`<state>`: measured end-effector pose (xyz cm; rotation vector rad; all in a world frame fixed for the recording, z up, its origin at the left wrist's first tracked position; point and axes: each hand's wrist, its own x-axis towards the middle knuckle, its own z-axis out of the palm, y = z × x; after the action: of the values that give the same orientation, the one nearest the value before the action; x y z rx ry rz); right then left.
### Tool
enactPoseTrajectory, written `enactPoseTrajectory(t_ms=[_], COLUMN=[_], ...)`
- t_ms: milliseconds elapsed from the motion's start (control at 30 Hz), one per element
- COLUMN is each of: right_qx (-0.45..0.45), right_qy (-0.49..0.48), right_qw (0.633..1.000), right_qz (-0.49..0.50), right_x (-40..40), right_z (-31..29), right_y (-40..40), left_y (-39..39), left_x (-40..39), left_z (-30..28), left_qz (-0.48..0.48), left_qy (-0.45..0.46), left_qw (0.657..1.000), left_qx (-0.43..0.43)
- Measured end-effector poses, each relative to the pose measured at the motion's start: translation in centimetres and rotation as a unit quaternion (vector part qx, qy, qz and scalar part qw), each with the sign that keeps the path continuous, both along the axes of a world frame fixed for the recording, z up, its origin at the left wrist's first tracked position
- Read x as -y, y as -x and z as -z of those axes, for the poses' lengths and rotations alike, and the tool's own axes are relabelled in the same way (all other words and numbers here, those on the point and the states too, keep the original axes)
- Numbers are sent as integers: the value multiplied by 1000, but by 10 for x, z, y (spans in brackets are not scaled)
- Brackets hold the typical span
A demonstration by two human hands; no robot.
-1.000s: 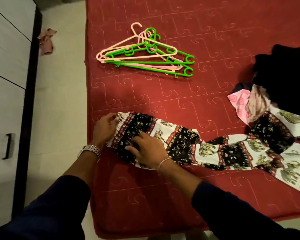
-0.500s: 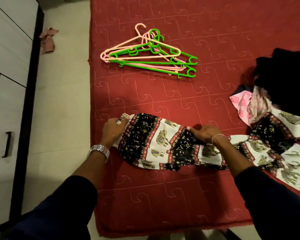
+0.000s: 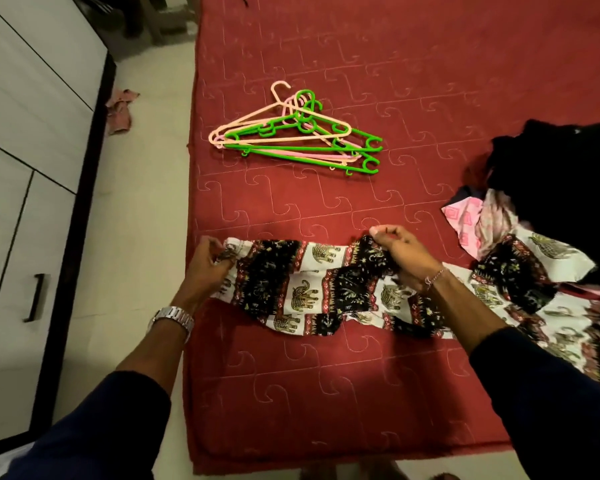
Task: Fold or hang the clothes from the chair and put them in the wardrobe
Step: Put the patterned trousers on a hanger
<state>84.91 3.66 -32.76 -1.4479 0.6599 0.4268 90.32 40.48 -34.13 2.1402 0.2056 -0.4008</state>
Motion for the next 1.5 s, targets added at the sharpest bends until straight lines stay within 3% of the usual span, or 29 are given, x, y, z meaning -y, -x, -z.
enactPoseTrajectory(t_ms=[100,300,433,700,833,1000,1167,1333,1500], right_qx=[20,40,58,4,63,163,244,309,355], right_qy=[-47,22,80,62,108,139,160,68,-33], right_qw=[998,999,994,996,991,970,945,930,923], right_qz=[32,30,56,68,56,116,145,189,144], right_x=[3,0,3,17,22,17,20,38,66], right_z=[3,7,7,-49,-106,-171,-244,-320,-380], right_y=[-3,-12,-18,-12,-6,-1,14,37,77], left_y=[4,7,2,-6,-13,-17,-11,8,48], left_x=[2,17,20,15,20,40,52,69,95], left_z=[9,14,10,-56,-96,-178,-286,-408,-518], left_qz=[-22,-56,-52,-73,-75,-97,-96,-90,-44], left_qy=[-34,-85,-63,94,44,-28,-14,40,70], left_qw=[999,994,996,993,996,983,948,915,873], left_qx=[-17,-30,-42,-17,20,152,303,391,481])
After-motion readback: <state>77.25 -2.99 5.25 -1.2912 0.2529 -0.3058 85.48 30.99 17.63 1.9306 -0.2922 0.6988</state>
